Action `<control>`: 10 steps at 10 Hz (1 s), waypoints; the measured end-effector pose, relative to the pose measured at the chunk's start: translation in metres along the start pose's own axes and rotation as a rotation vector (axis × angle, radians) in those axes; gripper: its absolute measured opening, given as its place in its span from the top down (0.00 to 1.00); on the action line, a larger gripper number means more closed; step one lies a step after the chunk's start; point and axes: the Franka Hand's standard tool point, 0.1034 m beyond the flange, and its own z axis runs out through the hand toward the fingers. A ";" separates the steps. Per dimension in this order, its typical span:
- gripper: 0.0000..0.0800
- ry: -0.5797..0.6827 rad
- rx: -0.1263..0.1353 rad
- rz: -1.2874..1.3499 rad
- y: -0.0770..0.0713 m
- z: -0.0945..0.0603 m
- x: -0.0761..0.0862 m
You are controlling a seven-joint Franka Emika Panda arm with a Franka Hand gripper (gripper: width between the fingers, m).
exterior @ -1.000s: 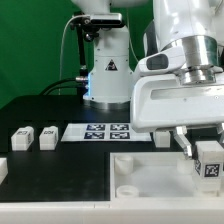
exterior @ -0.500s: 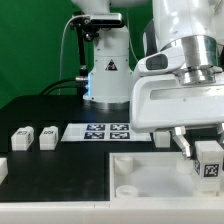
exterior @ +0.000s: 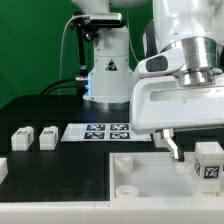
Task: Assemble one leg
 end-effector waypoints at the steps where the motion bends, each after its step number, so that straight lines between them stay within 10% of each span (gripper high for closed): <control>1: 0.19 0.000 0.000 0.000 0.000 0.000 0.000; 7: 0.19 -0.079 0.012 0.019 0.006 -0.017 0.025; 10: 0.19 -0.377 0.046 0.051 0.011 -0.012 0.022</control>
Offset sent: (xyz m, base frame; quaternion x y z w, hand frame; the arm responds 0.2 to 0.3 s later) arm 0.0000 0.0000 0.0000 0.0000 0.0000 0.0000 1.0000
